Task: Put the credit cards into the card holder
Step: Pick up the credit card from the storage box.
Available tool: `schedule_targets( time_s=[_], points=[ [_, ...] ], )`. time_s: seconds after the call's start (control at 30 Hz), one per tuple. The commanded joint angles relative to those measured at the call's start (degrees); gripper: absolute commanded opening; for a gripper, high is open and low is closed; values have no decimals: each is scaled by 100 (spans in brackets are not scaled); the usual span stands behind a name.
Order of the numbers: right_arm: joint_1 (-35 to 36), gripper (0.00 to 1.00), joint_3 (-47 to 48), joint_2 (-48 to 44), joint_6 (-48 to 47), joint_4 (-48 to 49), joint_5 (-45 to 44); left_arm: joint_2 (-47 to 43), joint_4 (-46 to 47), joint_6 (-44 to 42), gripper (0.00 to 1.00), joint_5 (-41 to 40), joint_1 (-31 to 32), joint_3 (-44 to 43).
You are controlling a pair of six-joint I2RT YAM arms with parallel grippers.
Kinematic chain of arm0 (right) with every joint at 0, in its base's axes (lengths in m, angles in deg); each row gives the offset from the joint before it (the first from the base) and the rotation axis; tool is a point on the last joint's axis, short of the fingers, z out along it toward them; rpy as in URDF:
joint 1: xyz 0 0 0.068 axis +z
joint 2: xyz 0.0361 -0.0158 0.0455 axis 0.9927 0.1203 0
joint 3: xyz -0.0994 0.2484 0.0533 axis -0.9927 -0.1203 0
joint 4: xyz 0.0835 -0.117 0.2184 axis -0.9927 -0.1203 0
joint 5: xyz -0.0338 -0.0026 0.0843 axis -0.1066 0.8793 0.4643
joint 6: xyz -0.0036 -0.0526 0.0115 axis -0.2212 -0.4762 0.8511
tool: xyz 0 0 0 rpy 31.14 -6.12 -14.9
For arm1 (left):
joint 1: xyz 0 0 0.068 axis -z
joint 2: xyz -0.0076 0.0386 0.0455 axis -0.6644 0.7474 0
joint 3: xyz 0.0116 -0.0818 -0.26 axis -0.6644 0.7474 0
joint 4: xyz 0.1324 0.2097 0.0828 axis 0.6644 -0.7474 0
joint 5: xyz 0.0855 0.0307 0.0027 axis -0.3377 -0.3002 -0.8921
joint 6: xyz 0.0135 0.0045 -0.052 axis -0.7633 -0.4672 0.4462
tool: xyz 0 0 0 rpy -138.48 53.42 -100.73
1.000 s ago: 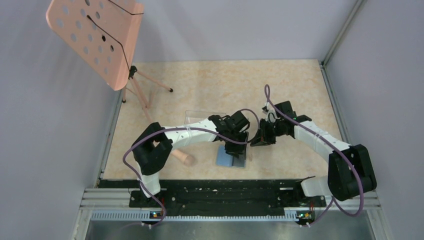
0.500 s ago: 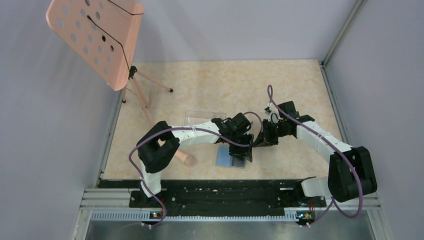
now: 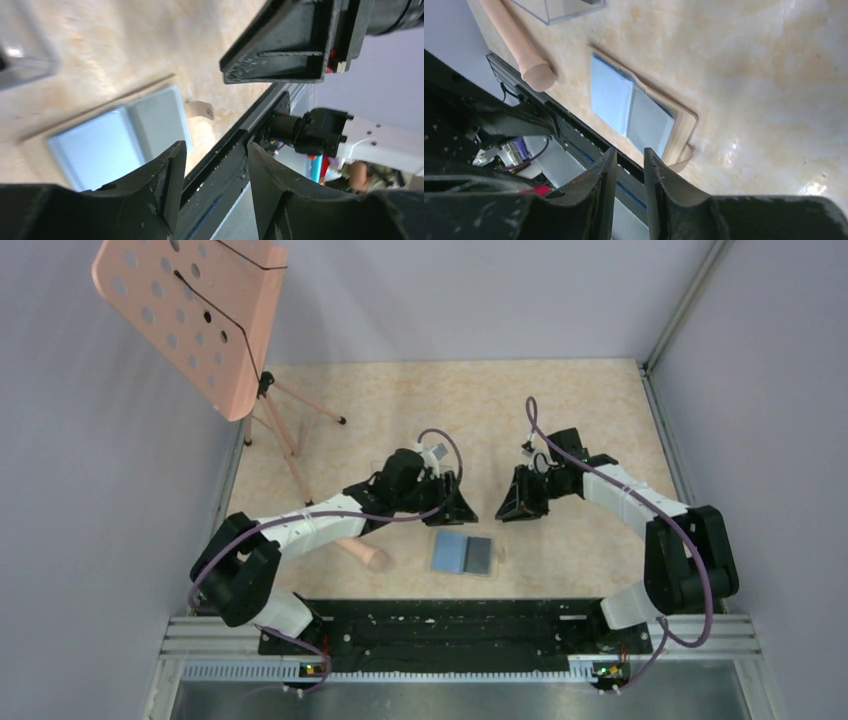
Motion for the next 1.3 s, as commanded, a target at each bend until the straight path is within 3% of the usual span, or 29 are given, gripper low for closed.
schedule_targets(
  time_s=[0.0, 0.17, 0.3, 0.53, 0.63, 0.8, 0.9, 1.03, 1.27],
  points=[
    [169, 29, 519, 349, 55, 382, 62, -485, 848, 367, 54, 280, -692, 506],
    [437, 41, 869, 809, 278, 643, 8, -612, 327, 378, 54, 307, -1602, 604],
    [632, 47, 1352, 1288, 453, 806, -21, -416, -538, -28, 54, 129, -2213, 155],
    [936, 49, 2439, 2254, 649, 804, -21, 729, -2887, -1399, 52, -796, -2333, -1874],
    [1046, 50, 2916, 2675, 628, 615, -71, 1136, -3338, -1639, 50, -1036, -2329, -2393],
    [1292, 50, 3776, 3296, 226, -294, -725, 1367, -3477, -1711, 48, -1045, -2311, -2510],
    [1468, 48, 4051, 3508, -58, -732, -1207, 1392, -3477, -1715, 47, -1043, -2256, -2451],
    [1613, 35, 4183, 3596, -227, -1092, -1599, 1395, -3481, -1705, 47, -1032, -2146, -2365],
    [1735, 25, 4173, 3389, -329, -1299, -1926, 1450, -3404, -1592, 46, -1078, -1853, -2220]
  ],
)
